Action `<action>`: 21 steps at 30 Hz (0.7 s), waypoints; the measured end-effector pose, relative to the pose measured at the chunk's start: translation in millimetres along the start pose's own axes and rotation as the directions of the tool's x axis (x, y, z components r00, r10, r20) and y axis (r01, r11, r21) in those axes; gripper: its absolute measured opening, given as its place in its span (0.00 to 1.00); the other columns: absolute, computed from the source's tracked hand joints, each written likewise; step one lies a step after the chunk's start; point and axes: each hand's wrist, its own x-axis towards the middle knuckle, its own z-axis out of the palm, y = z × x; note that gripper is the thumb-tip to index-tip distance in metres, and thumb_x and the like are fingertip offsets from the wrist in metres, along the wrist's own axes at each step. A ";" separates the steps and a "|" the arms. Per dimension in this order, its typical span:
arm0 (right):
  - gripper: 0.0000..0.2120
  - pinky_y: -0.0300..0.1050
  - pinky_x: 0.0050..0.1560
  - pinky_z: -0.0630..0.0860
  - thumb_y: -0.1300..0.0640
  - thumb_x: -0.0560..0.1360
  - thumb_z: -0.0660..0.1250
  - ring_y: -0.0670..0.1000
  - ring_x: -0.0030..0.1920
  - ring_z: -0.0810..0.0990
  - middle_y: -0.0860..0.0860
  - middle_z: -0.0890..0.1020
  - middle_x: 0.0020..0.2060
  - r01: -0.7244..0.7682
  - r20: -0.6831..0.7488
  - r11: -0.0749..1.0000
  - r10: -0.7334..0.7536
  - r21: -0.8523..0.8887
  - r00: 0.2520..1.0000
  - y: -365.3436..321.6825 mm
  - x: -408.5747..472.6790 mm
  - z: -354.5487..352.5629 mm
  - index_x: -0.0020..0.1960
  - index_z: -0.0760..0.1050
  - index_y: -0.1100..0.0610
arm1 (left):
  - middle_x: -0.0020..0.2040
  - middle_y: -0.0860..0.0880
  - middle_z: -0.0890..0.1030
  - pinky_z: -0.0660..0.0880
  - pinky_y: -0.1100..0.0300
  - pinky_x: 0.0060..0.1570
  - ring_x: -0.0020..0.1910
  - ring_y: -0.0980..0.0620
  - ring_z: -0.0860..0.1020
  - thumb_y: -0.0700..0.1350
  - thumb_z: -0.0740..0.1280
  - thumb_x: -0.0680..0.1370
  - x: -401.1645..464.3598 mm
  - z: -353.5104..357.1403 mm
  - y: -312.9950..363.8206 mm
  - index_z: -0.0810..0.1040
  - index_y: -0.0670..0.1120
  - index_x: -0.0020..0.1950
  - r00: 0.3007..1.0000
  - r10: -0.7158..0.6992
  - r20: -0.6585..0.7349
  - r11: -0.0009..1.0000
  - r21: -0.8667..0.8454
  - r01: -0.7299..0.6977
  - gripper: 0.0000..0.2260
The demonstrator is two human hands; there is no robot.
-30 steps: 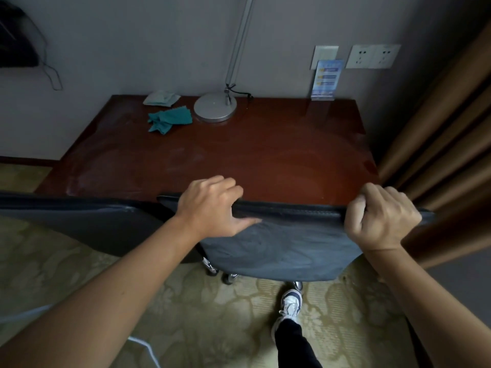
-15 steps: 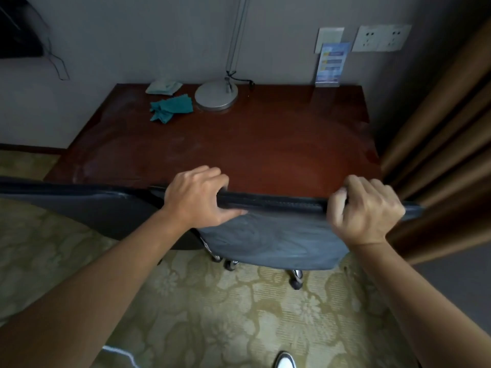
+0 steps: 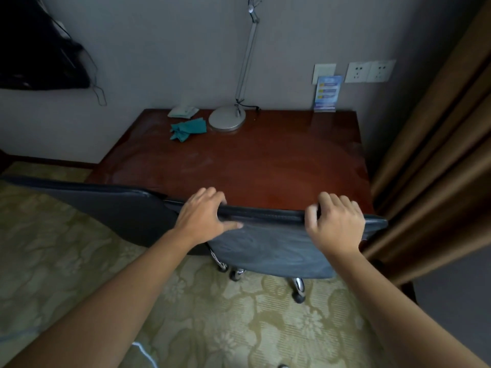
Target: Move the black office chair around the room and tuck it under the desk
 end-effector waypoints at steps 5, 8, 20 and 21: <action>0.09 0.51 0.35 0.65 0.58 0.68 0.60 0.61 0.30 0.72 0.57 0.74 0.26 -0.027 0.073 1.000 0.026 0.014 0.997 3.6 -0.1 -8.2 0.30 0.68 0.59 | 0.54 0.52 0.73 0.63 0.54 0.62 0.58 0.49 0.70 0.75 0.62 0.67 -21.0 -1.6 18.9 0.72 0.52 0.62 0.995 -0.071 0.066 0.997 0.024 0.070 0.34; 0.10 0.50 0.34 0.65 0.58 0.68 0.58 0.61 0.30 0.72 0.57 0.75 0.26 -0.025 0.123 0.999 0.022 0.027 0.992 0.8 1.3 -10.1 0.29 0.69 0.60 | 0.58 0.51 0.73 0.59 0.52 0.69 0.63 0.48 0.69 0.72 0.60 0.72 -26.1 -3.5 26.0 0.70 0.51 0.67 0.989 -0.113 0.094 0.993 0.027 0.111 0.32; 0.11 0.52 0.41 0.69 0.58 0.72 0.62 0.60 0.36 0.75 0.56 0.79 0.32 -0.079 0.355 0.997 0.072 0.005 0.932 -5.7 10.1 -23.4 0.33 0.73 0.60 | 0.66 0.50 0.72 0.58 0.51 0.70 0.69 0.47 0.66 0.70 0.57 0.75 -17.2 -27.7 33.2 0.67 0.52 0.72 0.968 -0.150 0.199 0.986 -0.043 0.161 0.31; 0.10 0.52 0.43 0.69 0.58 0.73 0.63 0.60 0.38 0.76 0.56 0.79 0.34 -0.100 0.397 0.995 0.088 0.009 0.914 -6.7 13.7 -24.1 0.34 0.74 0.59 | 0.66 0.50 0.72 0.59 0.50 0.69 0.69 0.47 0.67 0.69 0.57 0.76 -15.6 -31.5 34.6 0.68 0.53 0.72 0.968 -0.153 0.200 0.985 -0.054 0.166 0.30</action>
